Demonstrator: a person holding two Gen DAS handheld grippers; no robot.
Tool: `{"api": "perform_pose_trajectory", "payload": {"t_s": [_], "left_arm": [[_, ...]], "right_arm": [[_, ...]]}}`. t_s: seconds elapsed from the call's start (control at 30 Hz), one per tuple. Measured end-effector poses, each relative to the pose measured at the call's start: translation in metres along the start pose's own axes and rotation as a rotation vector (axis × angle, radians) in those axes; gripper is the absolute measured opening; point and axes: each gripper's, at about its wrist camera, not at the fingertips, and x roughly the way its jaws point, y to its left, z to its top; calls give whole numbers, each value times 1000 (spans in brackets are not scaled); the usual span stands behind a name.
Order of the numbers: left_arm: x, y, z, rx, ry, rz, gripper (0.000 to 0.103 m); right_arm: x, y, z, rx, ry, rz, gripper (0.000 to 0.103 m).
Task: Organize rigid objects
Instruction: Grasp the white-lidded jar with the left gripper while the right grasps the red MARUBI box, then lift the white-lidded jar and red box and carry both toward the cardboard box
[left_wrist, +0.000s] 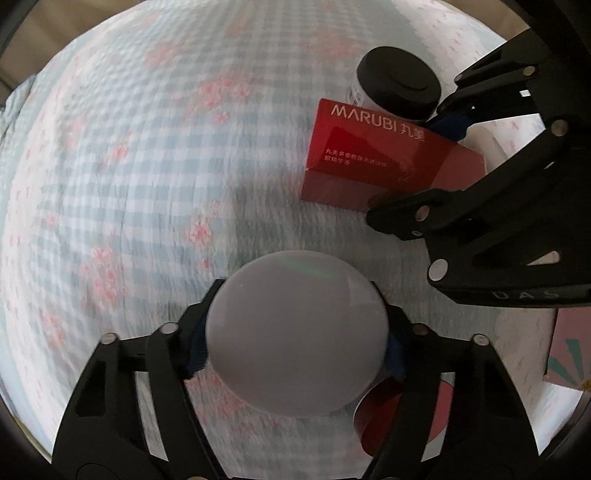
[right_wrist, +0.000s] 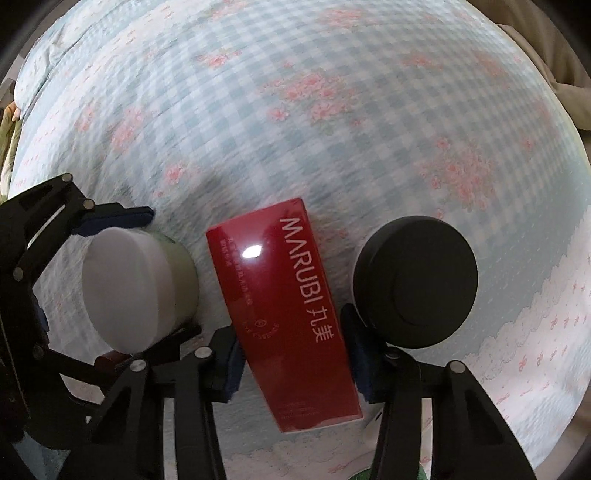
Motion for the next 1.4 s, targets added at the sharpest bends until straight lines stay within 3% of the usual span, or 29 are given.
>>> {"api": "perform_pose_trajectory", "payload": {"t_s": [0.53, 0.77, 1.0, 1.27, 1.4], "left_arm": [[-13, 39, -16, -22, -15, -19, 67], [-38, 56, -21, -50, -50, -34, 67], [-85, 85, -24, -70, -92, -59, 67], [-158, 90, -38, -56, -156, -88, 67], [-199, 75, -53, -24, -182, -102, 67]], "right_arm": [[-15, 5, -13, 69, -30, -32, 43], [-45, 5, -29, 197, -68, -8, 43], [-91, 13, -48, 316, -113, 0, 43], [-156, 46, -76, 460, -165, -24, 43], [-193, 73, -98, 531, -195, -47, 43]]}}
